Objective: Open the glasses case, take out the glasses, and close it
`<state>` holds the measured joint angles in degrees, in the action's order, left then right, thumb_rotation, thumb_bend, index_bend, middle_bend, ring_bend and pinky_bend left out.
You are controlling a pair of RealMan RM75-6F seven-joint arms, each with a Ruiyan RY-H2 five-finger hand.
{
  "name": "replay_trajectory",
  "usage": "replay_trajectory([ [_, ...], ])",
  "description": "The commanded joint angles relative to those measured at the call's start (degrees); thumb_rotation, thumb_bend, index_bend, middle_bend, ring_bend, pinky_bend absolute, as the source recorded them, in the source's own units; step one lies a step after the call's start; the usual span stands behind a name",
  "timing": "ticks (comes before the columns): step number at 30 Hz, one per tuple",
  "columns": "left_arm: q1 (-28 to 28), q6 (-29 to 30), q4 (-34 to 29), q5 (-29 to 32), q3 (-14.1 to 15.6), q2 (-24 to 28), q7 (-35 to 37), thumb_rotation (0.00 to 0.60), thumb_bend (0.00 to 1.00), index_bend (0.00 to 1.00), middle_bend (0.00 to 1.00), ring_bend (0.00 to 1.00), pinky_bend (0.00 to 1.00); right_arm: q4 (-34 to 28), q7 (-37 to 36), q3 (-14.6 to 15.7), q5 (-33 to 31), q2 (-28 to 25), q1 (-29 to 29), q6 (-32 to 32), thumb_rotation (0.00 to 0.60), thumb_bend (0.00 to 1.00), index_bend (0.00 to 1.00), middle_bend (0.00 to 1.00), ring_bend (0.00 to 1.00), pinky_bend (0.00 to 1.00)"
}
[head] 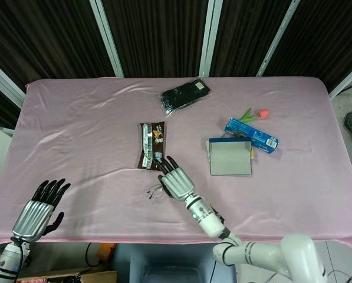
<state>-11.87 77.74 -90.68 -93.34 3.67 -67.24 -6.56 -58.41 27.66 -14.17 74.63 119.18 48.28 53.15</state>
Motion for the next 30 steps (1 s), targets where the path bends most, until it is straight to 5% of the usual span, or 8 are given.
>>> replay_trajectory([
  [1,0.1,0.4,0.1,-0.2,0.0,0.3,0.6,0.6,0.42,0.0,0.0,0.0,0.0,3.8,1.0,-1.1,-0.8,3.9,2.3,0.2,0.6,0.65,0.69,0.12,0.0,0.0],
  [6,0.3,0.7,0.2,-0.3,0.0,0.4,1.1,0.6,0.46,0.0,0.0,0.0,0.0,3.6,2.9,-1.1,-2.1,3.9,2.2,-0.3,0.6,0.64,0.47,0.1,0.0,0.0],
  [15,0.2,0.5,0.1,-0.6,0.2,0.1,0.3,0.6,0.47,0.0,0.0,0.0,0.0,-7.1,4.4,-0.5,-4.2,-3.1,-0.2,-0.4,0.6,0.52,0.37,0.04,0.0,0.0],
  [19,0.4,1.0,0.1,-0.6,0.0,0.3,0.6,0.6,0.46,0.0,0.0,0.0,0.0,-18.6,4.6,2.2,-1.5,-12.8,-4.0,3.0,0.6,0.52,0.34,0.03,0.0,0.0],
  [27,1.1,2.9,-0.2,-0.7,-0.4,1.0,2.3,0.6,0.46,0.0,0.0,0.0,0.0,-39.3,6.9,14.5,3.5,-43.0,-17.1,12.6,0.6,0.52,0.25,0.0,0.0,0.0],
  [30,1.1,2.9,-0.2,-0.9,-0.3,1.1,2.5,0.6,0.46,0.0,0.0,0.0,0.0,-40.1,7.1,15.5,3.4,-44.9,-18.4,13.7,0.6,0.5,0.22,0.0,0.0,0.0],
])
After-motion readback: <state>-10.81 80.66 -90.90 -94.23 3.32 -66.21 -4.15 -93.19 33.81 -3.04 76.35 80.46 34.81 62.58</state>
